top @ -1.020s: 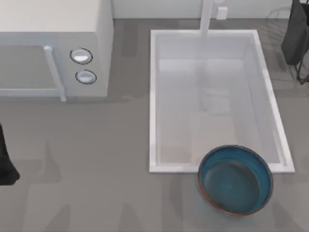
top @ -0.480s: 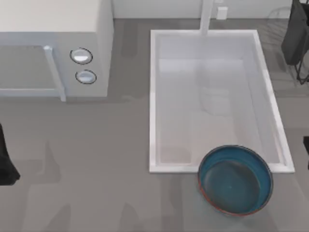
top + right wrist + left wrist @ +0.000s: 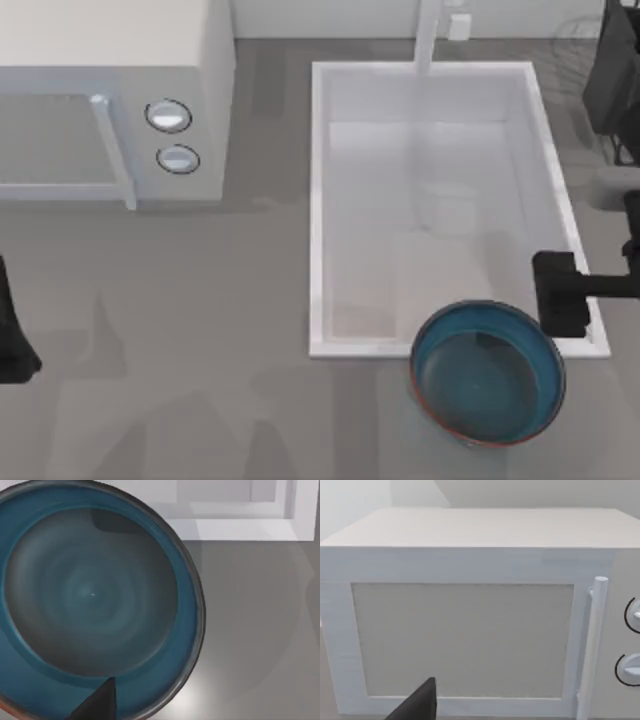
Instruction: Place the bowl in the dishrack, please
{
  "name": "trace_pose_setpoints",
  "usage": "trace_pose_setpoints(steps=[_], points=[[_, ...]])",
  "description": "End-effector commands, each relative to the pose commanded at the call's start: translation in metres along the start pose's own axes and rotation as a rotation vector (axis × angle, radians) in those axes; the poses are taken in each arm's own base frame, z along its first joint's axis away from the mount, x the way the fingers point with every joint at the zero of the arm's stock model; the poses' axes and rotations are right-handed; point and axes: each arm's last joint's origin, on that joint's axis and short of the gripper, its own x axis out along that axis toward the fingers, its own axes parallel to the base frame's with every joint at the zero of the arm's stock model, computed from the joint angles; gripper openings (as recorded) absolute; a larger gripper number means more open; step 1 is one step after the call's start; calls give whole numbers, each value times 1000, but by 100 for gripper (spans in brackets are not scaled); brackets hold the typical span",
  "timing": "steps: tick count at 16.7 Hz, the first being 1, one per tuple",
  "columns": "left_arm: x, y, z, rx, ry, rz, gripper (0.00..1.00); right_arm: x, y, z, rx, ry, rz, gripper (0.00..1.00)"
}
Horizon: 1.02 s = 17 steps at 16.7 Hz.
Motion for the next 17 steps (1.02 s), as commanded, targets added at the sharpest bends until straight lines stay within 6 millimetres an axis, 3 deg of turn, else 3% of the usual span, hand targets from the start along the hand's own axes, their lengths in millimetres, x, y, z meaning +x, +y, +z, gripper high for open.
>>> trace_pose_setpoints(steps=[4,11,17], points=[[0,0,0,0,0,0,100,6,20,13,-4,109,-54,100],[0,0,0,0,0,0,100,12,21,14,-2,121,-61,100],[0,0,0,0,0,0,100,73,21,12,-4,109,-54,100]])
